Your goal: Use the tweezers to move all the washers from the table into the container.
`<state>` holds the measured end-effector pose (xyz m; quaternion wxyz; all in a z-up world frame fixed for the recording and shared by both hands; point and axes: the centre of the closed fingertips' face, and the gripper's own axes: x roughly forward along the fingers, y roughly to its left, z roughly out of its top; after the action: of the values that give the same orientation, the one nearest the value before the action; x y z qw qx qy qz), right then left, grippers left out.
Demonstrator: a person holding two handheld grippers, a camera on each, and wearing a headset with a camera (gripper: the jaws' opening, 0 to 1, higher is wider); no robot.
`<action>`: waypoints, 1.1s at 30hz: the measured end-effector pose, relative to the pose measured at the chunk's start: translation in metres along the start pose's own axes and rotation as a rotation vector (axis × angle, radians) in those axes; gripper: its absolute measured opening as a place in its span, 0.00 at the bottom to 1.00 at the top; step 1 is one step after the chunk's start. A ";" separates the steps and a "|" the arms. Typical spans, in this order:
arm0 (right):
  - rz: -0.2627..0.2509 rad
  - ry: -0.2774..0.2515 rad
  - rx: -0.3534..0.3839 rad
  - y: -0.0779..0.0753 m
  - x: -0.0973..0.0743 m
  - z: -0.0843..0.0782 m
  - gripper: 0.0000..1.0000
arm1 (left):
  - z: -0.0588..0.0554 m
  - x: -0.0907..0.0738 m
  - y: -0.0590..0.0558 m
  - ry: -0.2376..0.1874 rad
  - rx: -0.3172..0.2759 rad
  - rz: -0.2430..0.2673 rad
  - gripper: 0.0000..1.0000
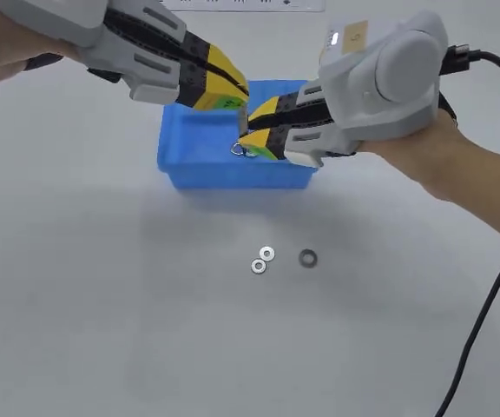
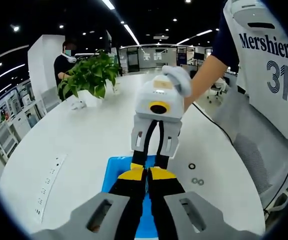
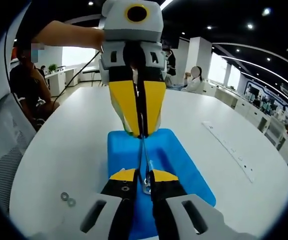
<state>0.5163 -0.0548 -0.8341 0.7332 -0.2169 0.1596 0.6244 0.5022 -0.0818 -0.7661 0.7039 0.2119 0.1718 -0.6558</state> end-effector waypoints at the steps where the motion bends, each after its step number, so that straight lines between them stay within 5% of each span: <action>1: -0.002 -0.002 -0.004 0.000 0.000 0.001 0.11 | 0.001 -0.001 -0.001 -0.002 0.001 0.001 0.06; 15: -0.040 -0.069 -0.049 0.010 -0.030 0.036 0.10 | 0.035 -0.020 -0.016 -0.038 0.044 0.023 0.06; 26: -0.035 -0.092 -0.090 0.048 -0.054 0.054 0.10 | 0.060 -0.028 -0.056 -0.050 0.075 0.020 0.06; 33: -0.032 -0.096 -0.075 0.078 -0.065 0.050 0.10 | 0.063 -0.023 -0.086 -0.051 0.069 0.000 0.06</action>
<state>0.4264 -0.0736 -0.7676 0.7413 -0.2164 0.0973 0.6278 0.4128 -0.0991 -0.7066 0.7005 0.2191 0.1309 -0.6665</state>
